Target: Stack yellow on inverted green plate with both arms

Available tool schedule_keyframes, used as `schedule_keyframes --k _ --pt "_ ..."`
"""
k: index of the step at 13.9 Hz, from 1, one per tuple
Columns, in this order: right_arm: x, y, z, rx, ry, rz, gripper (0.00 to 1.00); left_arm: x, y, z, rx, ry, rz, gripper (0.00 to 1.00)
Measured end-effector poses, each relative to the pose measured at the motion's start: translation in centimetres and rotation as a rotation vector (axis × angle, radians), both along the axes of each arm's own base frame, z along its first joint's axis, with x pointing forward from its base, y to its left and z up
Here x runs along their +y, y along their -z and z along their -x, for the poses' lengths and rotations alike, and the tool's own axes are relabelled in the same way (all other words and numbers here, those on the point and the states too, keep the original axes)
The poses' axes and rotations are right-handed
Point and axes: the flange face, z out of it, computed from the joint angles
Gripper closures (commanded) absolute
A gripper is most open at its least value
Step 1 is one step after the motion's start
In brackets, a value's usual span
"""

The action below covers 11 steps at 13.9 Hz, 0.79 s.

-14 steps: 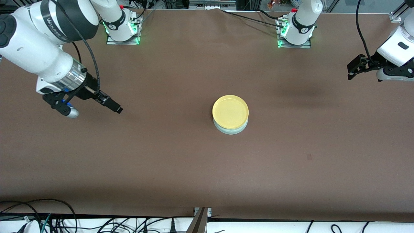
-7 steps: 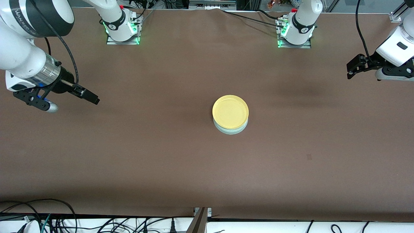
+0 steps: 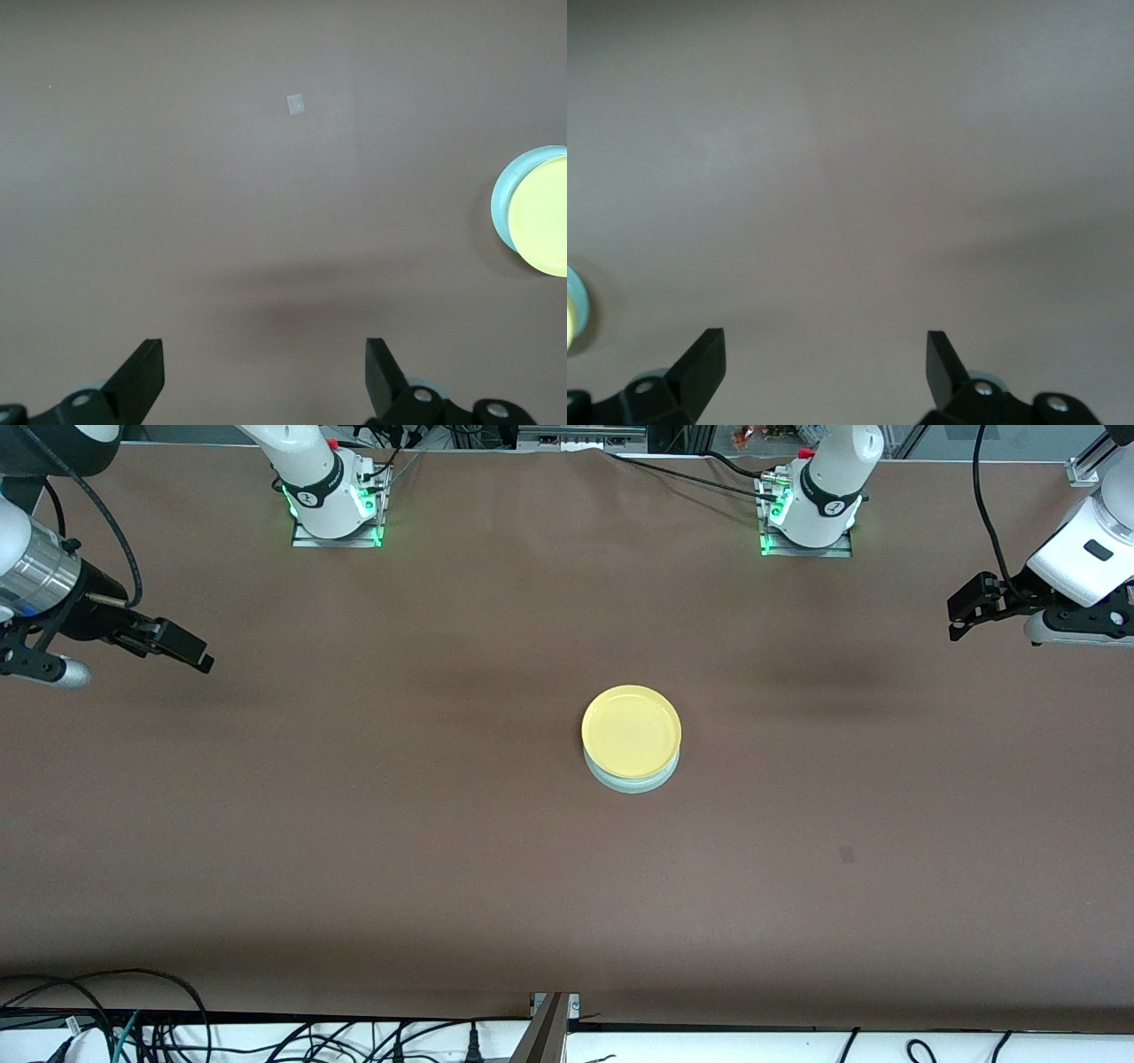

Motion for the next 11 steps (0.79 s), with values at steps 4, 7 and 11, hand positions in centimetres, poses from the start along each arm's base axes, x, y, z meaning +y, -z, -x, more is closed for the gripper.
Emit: schedule_keyframes --k 4,7,11 --pt "0.64 0.87 0.82 0.050 -0.033 0.044 0.00 -0.31 0.00 0.01 0.001 0.006 0.000 0.00" --pt "0.63 0.97 0.94 0.060 -0.049 0.053 0.00 -0.31 0.01 0.01 0.001 0.006 0.000 0.00" --pt "0.46 0.96 0.99 0.065 -0.065 0.054 0.00 -0.31 0.01 0.01 0.001 0.006 0.000 0.00"
